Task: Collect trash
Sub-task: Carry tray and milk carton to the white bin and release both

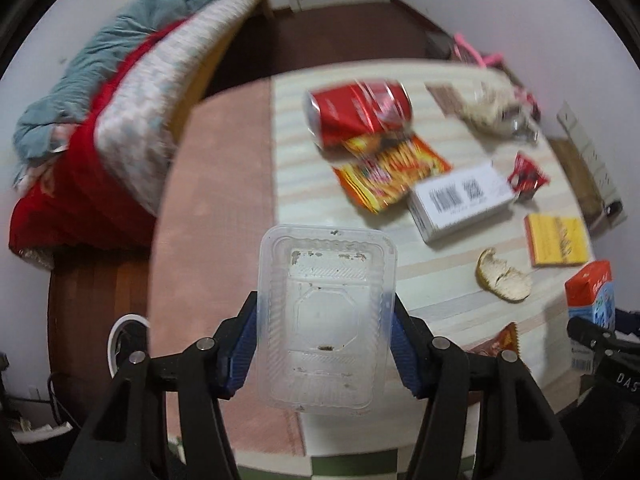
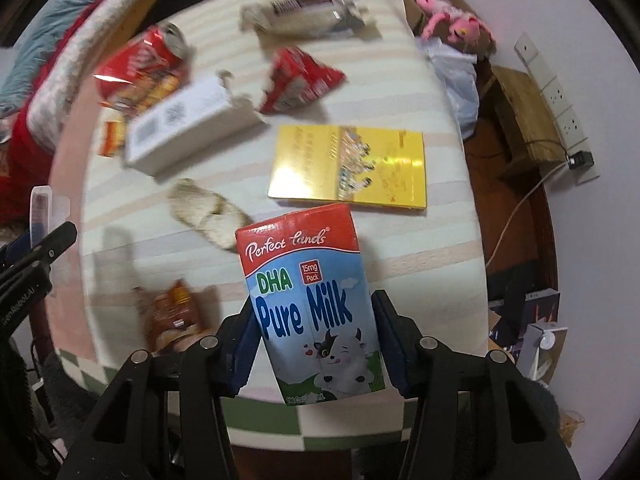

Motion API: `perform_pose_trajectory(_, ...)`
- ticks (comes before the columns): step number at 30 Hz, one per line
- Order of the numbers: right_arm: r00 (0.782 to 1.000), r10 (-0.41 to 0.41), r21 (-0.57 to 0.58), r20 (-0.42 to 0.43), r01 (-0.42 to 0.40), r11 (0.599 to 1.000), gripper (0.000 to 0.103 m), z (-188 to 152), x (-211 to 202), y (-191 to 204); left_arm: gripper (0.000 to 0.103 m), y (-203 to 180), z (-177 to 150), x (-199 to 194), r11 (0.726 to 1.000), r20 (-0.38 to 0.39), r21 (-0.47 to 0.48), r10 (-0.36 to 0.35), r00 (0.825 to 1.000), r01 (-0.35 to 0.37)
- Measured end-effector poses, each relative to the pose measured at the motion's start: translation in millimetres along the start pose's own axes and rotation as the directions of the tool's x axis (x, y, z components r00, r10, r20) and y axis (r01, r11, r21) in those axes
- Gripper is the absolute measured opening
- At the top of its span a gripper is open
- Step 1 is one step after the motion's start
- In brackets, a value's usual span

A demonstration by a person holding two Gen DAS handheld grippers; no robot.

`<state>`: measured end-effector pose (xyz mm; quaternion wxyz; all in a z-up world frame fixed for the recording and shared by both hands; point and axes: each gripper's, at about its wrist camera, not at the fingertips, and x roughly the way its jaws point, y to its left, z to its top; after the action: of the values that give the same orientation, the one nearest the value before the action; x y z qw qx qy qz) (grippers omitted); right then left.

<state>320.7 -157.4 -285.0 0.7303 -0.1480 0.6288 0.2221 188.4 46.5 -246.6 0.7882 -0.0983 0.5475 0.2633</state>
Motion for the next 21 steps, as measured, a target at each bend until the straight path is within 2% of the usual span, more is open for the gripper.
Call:
perform_pose_trajectory(3, 0.999, 0.016, -0.022, 0.049, -0.015, 1.0, 0.055, -7.8, -25.9, 15.8, 0.056, 25.0, -1.1, -33.2, 0.999, 0.054, -0.046, 0.004, 0.999, -0.001)
perform_pose_trajectory(6, 0.992, 0.067, -0.056, 0.107, -0.061, 0.997, 0.055, -14.1, -56.0, 39.8, 0.056, 49.5, -4.6, -56.2, 0.995, 0.099, -0.096, 0.005, 0.995, 0.005)
perform_pose_trajectory(12, 0.965, 0.18, -0.172, 0.19, -0.148, 0.974, 0.055, -22.9, -106.6, 114.2, 0.056, 115.4, -27.4, -104.3, 0.982, 0.173, -0.188, 0.048, 0.984, -0.015)
perform_pose_trajectory(16, 0.945, 0.259, -0.258, 0.198, -0.205, 0.944, 0.055, -26.9, -125.8, 176.2, 0.056, 172.1, -43.1, -120.5, 0.963, 0.187, -0.267, 0.073, 0.98, -0.02)
perform_pose_trajectory(21, 0.928, 0.347, -0.368, 0.135, -0.278, 0.887, 0.055, -34.8, -120.1, 278.1, 0.056, 258.2, -71.8, -115.3, 0.916, 0.158, -0.4, 0.099, 0.982, -0.028)
